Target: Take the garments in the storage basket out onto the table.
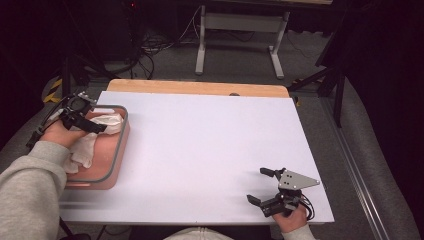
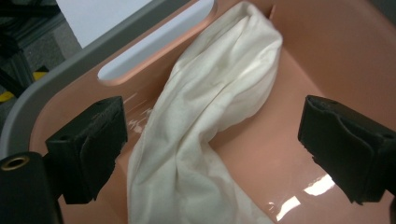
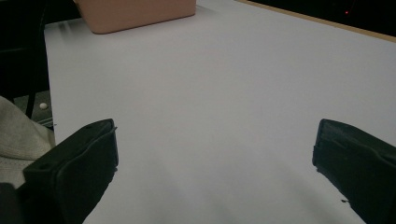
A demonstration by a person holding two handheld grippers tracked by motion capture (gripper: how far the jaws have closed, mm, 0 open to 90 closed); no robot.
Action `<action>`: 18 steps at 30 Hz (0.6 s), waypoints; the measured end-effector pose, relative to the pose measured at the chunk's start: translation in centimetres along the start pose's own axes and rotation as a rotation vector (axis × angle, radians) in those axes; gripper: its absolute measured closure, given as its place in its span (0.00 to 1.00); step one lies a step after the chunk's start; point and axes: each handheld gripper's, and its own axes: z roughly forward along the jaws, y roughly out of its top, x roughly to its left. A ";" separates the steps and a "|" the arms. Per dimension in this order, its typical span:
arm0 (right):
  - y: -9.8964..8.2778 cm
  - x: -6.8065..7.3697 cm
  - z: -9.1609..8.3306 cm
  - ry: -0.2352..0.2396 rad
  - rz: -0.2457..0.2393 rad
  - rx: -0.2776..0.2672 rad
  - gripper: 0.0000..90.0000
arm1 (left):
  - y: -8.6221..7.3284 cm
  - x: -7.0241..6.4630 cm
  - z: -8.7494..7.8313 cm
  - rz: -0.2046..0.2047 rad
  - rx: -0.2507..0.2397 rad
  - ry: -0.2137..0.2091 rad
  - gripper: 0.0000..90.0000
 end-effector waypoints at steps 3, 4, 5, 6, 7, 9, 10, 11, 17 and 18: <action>0.0 0.0 0.1 0.003 0.001 0.001 0.01 | 0.0 0.3 0.4 -0.004 0.020 0.004 0.11; 0.0 0.0 0.1 0.004 0.000 0.001 0.01 | 0.0 0.4 0.5 -0.009 0.026 0.001 0.12; 0.0 0.0 0.1 0.005 0.000 0.002 0.01 | 0.0 0.5 0.6 -0.009 0.029 0.002 0.13; 0.0 0.0 0.1 0.004 0.000 0.003 0.01 | 0.0 0.5 0.7 -0.013 0.034 0.000 0.14; 0.0 0.0 0.1 0.006 0.001 0.004 0.01 | 0.0 0.6 0.8 -0.016 0.042 -0.002 0.15; 0.0 0.0 0.1 0.007 0.001 0.002 0.01 | -0.1 0.7 1.1 -0.015 0.057 -0.003 0.16; 0.0 0.0 0.0 0.007 0.002 -0.001 0.01 | -0.1 0.8 1.4 -0.017 0.068 -0.002 0.19; 0.0 0.0 0.0 0.007 0.002 -0.001 0.01 | -0.1 0.8 1.4 -0.017 0.068 -0.002 0.20; 0.0 0.0 0.0 0.008 0.001 -0.002 0.01 | -0.2 1.0 2.1 -0.022 0.098 -0.003 0.24; 0.0 0.0 0.0 0.010 0.001 -0.002 0.01 | -0.2 1.0 2.2 -0.024 0.104 -0.007 0.25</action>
